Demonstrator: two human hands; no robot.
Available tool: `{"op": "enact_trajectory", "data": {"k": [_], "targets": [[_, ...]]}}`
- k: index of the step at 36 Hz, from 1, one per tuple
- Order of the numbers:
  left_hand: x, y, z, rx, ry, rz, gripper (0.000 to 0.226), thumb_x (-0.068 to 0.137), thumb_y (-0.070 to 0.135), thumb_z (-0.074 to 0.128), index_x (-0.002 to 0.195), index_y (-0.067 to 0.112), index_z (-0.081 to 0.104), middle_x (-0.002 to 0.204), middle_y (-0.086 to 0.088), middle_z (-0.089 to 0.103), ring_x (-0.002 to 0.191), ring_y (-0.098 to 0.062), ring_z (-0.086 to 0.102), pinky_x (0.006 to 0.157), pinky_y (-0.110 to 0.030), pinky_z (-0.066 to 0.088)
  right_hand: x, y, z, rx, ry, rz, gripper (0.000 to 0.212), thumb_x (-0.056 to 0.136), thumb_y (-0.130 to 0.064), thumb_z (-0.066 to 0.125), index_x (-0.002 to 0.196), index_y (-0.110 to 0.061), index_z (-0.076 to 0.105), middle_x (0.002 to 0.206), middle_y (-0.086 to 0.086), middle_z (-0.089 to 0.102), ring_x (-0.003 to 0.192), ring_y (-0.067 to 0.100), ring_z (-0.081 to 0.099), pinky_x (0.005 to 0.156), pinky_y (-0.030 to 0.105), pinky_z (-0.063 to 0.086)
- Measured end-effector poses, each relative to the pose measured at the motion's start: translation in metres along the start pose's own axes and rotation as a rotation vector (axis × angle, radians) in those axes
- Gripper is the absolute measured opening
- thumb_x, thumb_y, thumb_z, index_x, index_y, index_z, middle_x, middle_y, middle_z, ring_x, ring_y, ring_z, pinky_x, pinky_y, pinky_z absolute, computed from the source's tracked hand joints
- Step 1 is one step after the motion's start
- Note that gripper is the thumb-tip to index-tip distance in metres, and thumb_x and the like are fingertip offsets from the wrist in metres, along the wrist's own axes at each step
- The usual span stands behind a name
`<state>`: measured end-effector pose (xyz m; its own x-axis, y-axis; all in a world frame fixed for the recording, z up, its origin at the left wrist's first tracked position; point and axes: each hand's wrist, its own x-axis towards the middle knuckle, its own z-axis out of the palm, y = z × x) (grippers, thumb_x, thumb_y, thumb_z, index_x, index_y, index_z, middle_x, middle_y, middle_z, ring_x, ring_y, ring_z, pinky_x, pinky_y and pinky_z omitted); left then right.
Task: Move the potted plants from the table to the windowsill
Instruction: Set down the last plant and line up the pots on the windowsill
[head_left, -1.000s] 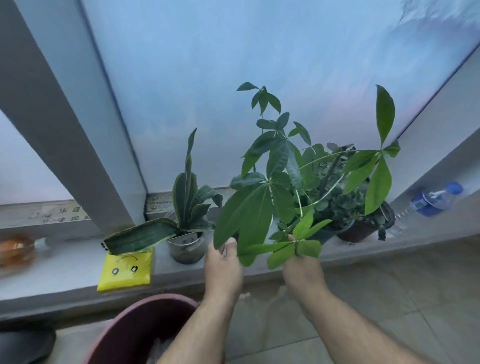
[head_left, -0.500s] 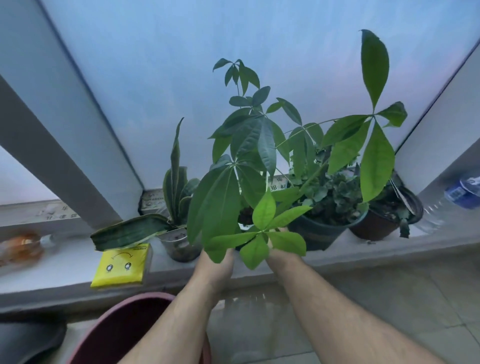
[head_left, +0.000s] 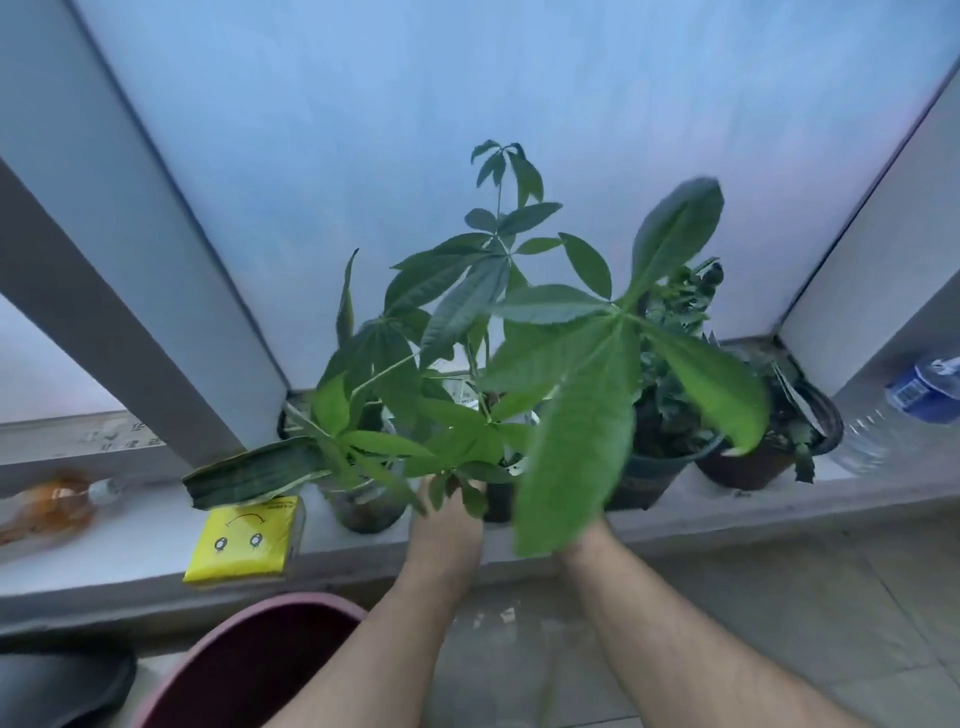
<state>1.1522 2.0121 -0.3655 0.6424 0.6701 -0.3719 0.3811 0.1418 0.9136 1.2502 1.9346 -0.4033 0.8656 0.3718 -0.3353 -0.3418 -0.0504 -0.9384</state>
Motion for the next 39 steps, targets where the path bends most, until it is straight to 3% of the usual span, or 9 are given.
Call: {"op": "enact_trajectory", "data": {"k": [4,7,9,11,17,24,31,36,39], "targets": [[-0.004,0.012,0.002,0.010,0.031,0.158,0.007,0.087,0.024,0.061,0.092,0.028,0.064,0.101,0.004,0.067,0.099,-0.013,0.061,0.099,-0.037,0.047,0.006,-0.016,0.006,-0.137,0.049,-0.076,0.031,0.094,-0.035,0.051,0.105,-0.016,0.074,0.105,0.001,0.076,0.108,0.021,0.068,0.099,0.042,0.053],[0.008,0.008,-0.004,-0.049,-0.018,0.102,0.031,0.092,-0.001,0.060,0.072,0.022,0.058,0.076,0.004,0.061,0.077,-0.006,0.057,0.078,-0.024,0.046,0.002,-0.015,0.009,-0.147,0.039,-0.069,0.029,0.096,-0.032,0.050,0.099,-0.018,0.076,0.104,0.001,0.077,0.108,0.024,0.068,0.103,0.049,0.050],[0.009,0.011,-0.006,-0.086,-0.076,0.036,0.008,0.090,0.013,0.062,0.093,0.015,0.069,0.093,-0.001,0.071,0.090,-0.013,0.062,0.084,-0.028,0.051,-0.008,-0.020,0.012,-0.114,0.046,-0.063,0.027,0.098,-0.029,0.050,0.091,-0.021,0.075,0.100,-0.003,0.076,0.104,0.020,0.068,0.103,0.042,0.050],[0.011,0.010,-0.007,-0.076,-0.096,0.010,0.037,0.085,0.018,0.062,0.121,0.010,0.065,0.109,-0.004,0.072,0.094,-0.014,0.064,0.087,-0.026,0.053,-0.014,-0.021,0.013,-0.090,0.043,-0.058,0.026,0.103,-0.024,0.048,0.094,-0.024,0.073,0.102,-0.005,0.074,0.107,0.019,0.067,0.100,0.036,0.049],[0.002,0.008,0.007,-0.152,0.015,0.066,0.037,0.068,0.015,0.055,0.078,0.046,0.071,0.095,0.004,0.072,0.100,-0.025,0.065,0.097,-0.046,0.050,-0.012,-0.031,0.010,0.069,-0.045,-0.053,0.023,0.091,-0.016,0.061,0.111,-0.009,0.070,0.108,0.011,0.073,0.091,0.021,0.068,0.070,0.017,0.056],[0.016,0.000,0.000,-0.049,-0.058,0.050,0.061,0.078,0.003,0.055,0.131,0.033,0.056,0.120,0.006,0.070,0.111,-0.013,0.064,0.095,-0.031,0.051,-0.020,-0.023,0.010,-0.045,0.034,-0.046,0.022,0.100,-0.016,0.049,0.097,-0.017,0.072,0.096,-0.005,0.074,0.097,0.013,0.068,0.083,0.022,0.054],[0.026,-0.009,-0.001,-0.092,-0.111,0.034,0.038,0.069,0.015,0.058,0.091,0.045,0.067,0.104,0.004,0.069,0.101,-0.017,0.061,0.090,-0.037,0.048,-0.034,-0.023,0.008,-0.044,0.001,0.015,0.033,0.099,-0.003,0.042,0.091,-0.018,0.070,0.081,-0.014,0.073,0.074,-0.005,0.067,0.063,0.010,0.049],[0.009,0.010,-0.001,-0.055,0.074,-0.046,0.059,0.092,0.002,0.052,0.146,0.024,0.047,0.143,0.002,0.054,0.131,-0.016,0.051,0.106,-0.033,0.039,-0.047,-0.035,-0.001,-0.131,-0.041,0.068,0.030,0.091,-0.020,0.045,0.106,-0.022,0.071,0.101,-0.010,0.076,0.099,0.008,0.064,0.094,0.031,0.048],[0.003,0.004,-0.005,0.060,0.083,-0.116,0.060,0.093,0.008,0.051,0.151,0.017,0.041,0.151,-0.006,0.049,0.133,-0.028,0.052,0.111,-0.038,0.042,-0.062,-0.044,-0.023,-0.168,-0.064,0.124,0.026,0.100,-0.010,0.045,0.114,-0.018,0.065,0.113,-0.011,0.067,0.109,0.005,0.059,0.113,0.032,0.038]]}}
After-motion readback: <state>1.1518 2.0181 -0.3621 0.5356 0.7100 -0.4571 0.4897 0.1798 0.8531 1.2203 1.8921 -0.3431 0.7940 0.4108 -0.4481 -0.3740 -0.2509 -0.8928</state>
